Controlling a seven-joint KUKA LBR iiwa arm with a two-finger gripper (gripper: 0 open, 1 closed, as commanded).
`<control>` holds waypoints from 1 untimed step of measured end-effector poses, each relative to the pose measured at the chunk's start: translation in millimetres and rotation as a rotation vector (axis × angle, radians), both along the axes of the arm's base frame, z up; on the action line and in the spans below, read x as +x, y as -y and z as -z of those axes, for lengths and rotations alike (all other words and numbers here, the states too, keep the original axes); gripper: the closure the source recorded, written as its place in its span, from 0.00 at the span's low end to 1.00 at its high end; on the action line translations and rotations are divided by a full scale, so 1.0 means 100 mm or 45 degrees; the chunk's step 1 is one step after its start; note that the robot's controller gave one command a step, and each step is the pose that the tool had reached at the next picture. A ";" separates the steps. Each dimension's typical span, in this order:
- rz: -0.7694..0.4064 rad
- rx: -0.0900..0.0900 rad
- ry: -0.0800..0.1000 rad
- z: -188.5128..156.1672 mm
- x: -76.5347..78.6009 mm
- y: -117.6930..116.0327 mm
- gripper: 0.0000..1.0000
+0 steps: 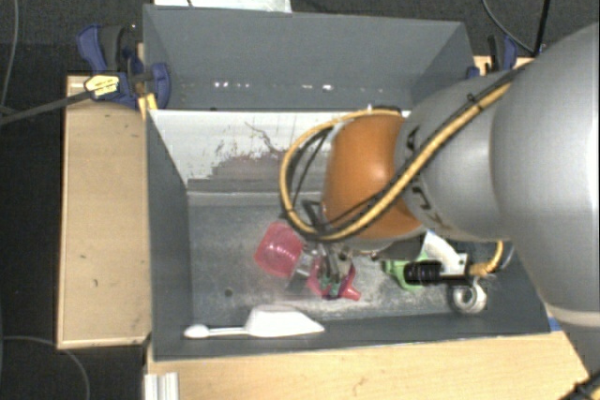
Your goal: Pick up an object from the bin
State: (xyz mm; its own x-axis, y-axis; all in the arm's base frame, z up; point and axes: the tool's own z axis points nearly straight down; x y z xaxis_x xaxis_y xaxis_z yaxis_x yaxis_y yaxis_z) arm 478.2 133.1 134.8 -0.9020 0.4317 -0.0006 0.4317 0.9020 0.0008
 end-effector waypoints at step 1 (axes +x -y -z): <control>-0.001 0.001 0.004 -0.07 0.00 0.00 1.00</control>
Offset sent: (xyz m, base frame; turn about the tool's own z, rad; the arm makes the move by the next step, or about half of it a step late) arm 0.0000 0.0000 0.0289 0.0000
